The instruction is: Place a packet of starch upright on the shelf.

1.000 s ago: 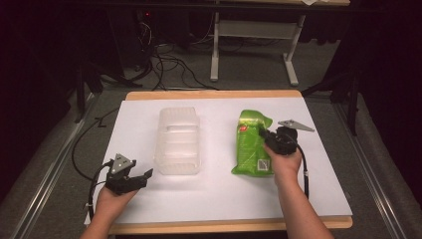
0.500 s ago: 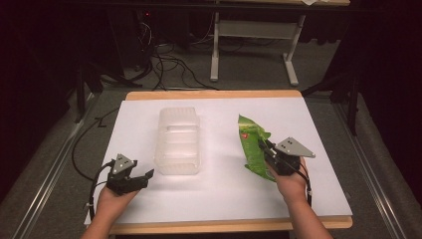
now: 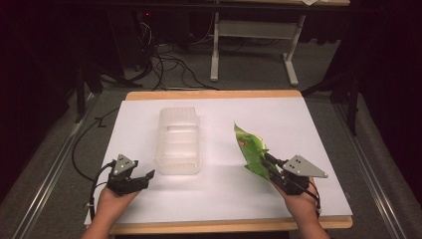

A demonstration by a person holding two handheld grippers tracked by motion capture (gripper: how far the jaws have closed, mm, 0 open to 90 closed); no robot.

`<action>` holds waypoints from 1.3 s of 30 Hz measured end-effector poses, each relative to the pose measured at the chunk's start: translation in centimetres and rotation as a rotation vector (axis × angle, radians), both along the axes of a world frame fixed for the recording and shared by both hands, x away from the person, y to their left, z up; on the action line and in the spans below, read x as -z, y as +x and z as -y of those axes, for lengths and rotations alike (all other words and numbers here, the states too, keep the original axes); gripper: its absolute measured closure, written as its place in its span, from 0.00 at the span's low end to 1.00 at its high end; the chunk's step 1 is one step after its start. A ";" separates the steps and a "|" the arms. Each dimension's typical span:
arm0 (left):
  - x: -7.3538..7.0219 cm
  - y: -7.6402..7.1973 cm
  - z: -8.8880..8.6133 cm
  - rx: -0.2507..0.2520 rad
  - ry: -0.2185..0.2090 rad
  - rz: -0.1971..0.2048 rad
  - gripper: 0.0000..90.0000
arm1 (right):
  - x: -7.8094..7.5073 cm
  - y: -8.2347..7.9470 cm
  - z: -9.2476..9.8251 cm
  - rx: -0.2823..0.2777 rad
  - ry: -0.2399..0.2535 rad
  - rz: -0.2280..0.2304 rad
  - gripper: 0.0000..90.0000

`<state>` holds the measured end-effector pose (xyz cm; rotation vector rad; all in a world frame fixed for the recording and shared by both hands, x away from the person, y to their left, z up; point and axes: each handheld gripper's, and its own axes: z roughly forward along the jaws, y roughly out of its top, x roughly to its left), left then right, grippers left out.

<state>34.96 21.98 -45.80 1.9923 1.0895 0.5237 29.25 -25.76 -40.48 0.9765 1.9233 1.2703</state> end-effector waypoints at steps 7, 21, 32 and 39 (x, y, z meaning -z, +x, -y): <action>-0.2 -0.3 0.1 -0.002 -0.001 0.001 0.32 | 0.9 5.5 0.4 0.036 0.010 -0.178 0.29; -0.4 -0.2 -0.9 -0.044 -0.025 0.029 0.33 | 1.4 8.2 -0.1 0.168 -0.093 -0.074 0.97; -0.8 -0.5 -0.8 -0.036 -0.026 0.061 0.33 | 4.0 5.3 -0.2 0.093 -0.077 0.009 0.86; -0.8 -0.5 -0.7 -0.022 -0.029 0.063 0.33 | 3.8 2.8 0.0 0.127 -0.099 -0.062 0.88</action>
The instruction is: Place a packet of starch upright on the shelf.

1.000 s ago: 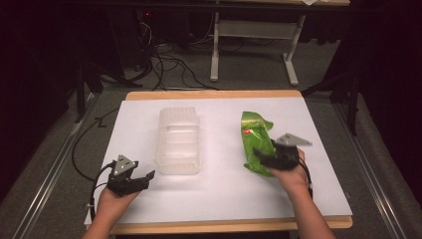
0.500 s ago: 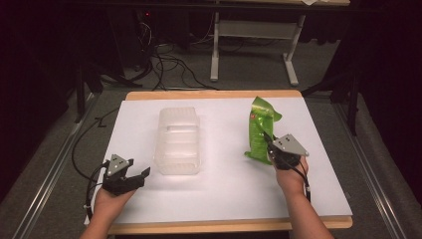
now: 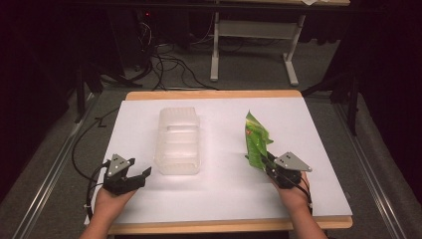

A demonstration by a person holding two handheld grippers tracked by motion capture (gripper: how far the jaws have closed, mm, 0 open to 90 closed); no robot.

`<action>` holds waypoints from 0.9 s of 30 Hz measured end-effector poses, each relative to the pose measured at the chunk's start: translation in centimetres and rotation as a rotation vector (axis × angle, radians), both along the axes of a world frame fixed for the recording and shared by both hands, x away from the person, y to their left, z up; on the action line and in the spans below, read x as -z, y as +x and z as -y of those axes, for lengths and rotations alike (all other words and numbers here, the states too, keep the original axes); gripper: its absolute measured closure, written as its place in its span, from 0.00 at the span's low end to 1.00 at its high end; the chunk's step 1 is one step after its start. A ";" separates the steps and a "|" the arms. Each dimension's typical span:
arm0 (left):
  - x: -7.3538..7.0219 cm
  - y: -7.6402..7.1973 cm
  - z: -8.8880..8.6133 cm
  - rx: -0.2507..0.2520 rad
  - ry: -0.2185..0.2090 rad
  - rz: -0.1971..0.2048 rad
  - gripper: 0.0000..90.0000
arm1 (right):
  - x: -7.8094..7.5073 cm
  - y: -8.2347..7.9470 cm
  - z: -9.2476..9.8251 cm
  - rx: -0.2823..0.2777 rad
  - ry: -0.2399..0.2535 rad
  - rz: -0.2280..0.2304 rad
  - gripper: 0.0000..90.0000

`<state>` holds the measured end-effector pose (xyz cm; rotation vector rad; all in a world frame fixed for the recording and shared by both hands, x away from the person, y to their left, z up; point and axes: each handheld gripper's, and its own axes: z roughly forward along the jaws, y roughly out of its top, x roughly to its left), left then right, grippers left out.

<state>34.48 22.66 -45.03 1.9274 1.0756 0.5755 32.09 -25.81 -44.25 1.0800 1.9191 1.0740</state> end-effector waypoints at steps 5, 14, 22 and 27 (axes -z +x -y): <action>0.1 0.1 0.2 0.000 0.006 -0.010 0.33 | -0.7 -3.1 0.1 0.009 -0.011 -0.026 0.61; -0.1 -0.4 0.0 -0.006 -0.002 -0.002 0.33 | -4.5 2.9 -2.1 -0.028 0.081 0.027 0.94; 0.0 -0.3 -1.0 -0.042 -0.054 -0.018 0.34 | -5.4 2.9 -1.5 -0.044 0.162 0.033 0.97; -0.1 -0.3 -0.9 -0.045 -0.053 -0.009 0.34 | -7.0 3.3 -2.2 -0.081 0.177 0.050 0.97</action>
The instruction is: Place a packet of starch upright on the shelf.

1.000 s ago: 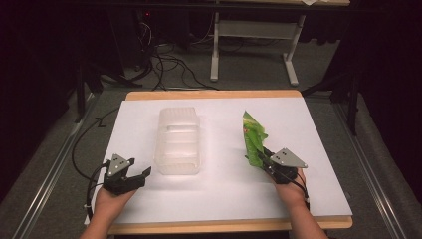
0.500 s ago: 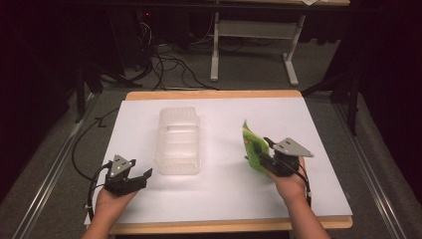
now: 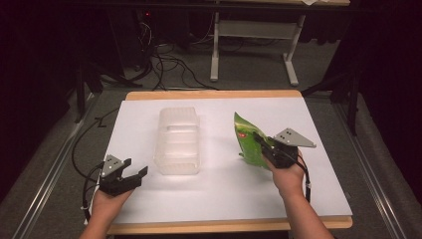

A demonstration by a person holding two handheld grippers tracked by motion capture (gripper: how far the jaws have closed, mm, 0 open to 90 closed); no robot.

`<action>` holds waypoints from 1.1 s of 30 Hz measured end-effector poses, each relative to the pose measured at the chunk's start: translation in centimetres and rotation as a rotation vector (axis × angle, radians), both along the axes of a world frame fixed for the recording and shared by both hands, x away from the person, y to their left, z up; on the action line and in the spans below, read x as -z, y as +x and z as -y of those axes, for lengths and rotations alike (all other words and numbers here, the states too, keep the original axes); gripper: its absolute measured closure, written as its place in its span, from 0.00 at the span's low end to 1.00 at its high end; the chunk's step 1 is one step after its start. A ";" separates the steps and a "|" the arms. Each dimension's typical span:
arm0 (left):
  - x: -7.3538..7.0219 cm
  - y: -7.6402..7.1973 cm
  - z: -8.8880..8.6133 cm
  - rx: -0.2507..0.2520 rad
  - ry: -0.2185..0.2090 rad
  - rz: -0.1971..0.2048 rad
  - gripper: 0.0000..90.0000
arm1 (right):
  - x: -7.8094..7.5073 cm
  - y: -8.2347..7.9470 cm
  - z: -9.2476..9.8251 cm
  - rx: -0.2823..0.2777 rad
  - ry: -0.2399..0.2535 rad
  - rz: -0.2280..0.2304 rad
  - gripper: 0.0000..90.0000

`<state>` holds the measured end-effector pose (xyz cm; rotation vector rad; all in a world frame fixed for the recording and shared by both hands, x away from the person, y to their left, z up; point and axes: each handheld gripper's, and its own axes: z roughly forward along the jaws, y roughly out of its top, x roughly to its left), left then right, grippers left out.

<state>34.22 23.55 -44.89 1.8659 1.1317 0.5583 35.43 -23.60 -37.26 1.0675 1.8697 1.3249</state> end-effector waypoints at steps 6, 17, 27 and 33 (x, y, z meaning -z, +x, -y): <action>0.1 0.0 0.0 -0.003 0.007 0.001 0.34 | -2.8 0.7 -2.0 -0.079 0.072 0.048 0.98; -0.1 0.0 -0.5 -0.017 -0.012 0.008 0.34 | -5.1 3.8 -10.2 -0.262 0.191 0.090 0.97; -0.1 0.0 -1.1 -0.035 -0.028 0.010 0.34 | -2.1 6.7 -16.5 -0.415 0.369 0.041 0.97; -0.1 0.0 -1.1 -0.030 -0.026 0.005 0.34 | 0.0 7.4 -17.1 -0.438 0.371 -0.002 0.98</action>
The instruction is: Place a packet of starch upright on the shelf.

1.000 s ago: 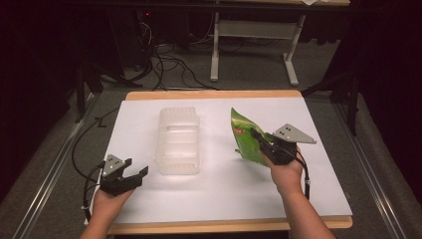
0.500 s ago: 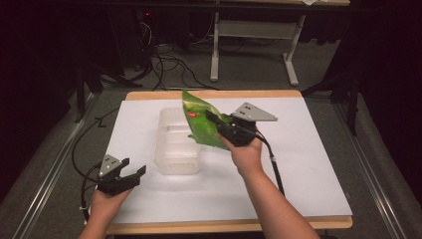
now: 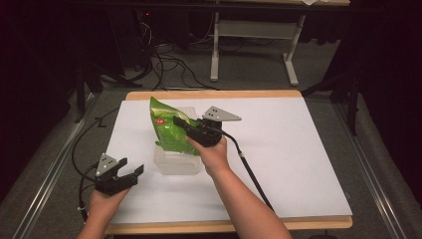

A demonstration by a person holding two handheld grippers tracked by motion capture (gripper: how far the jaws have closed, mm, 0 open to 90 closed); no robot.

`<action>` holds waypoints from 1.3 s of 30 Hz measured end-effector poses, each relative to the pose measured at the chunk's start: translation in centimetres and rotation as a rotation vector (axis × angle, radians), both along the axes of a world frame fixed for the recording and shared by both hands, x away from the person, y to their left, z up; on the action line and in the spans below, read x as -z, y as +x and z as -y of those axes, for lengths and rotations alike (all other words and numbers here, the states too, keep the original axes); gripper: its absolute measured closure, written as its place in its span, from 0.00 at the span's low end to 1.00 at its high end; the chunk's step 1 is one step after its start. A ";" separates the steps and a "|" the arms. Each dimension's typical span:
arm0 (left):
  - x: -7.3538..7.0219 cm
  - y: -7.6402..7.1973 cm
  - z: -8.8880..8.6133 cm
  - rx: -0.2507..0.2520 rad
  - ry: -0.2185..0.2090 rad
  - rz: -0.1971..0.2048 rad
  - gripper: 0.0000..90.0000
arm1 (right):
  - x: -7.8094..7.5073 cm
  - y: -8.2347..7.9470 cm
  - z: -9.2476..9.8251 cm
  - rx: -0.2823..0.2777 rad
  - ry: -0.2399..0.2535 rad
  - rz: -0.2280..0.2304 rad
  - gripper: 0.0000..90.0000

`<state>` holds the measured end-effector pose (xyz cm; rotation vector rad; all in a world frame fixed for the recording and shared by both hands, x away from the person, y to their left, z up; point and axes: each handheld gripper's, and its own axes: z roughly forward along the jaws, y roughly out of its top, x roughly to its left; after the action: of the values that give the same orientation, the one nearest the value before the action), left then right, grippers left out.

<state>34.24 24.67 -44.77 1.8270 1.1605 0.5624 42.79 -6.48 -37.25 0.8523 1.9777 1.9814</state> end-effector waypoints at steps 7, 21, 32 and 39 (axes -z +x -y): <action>0.0 0.0 0.2 0.003 0.008 -0.001 0.34 | 1.3 0.3 0.8 -0.058 -0.038 -0.050 0.98; 0.1 0.0 0.4 0.003 0.016 -0.012 0.34 | 2.2 1.0 -0.3 -0.098 -0.160 -0.216 0.98; 0.2 0.2 0.4 0.009 0.023 -0.011 0.34 | 0.0 0.5 1.6 -0.236 -0.043 -0.136 0.99; 0.2 0.1 0.4 0.003 0.016 -0.013 0.34 | 2.5 2.2 0.9 -0.244 -0.081 -0.292 0.99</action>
<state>34.35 24.27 -44.96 1.8483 1.1642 0.5607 44.96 -7.36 -39.77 0.9687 2.4118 1.9774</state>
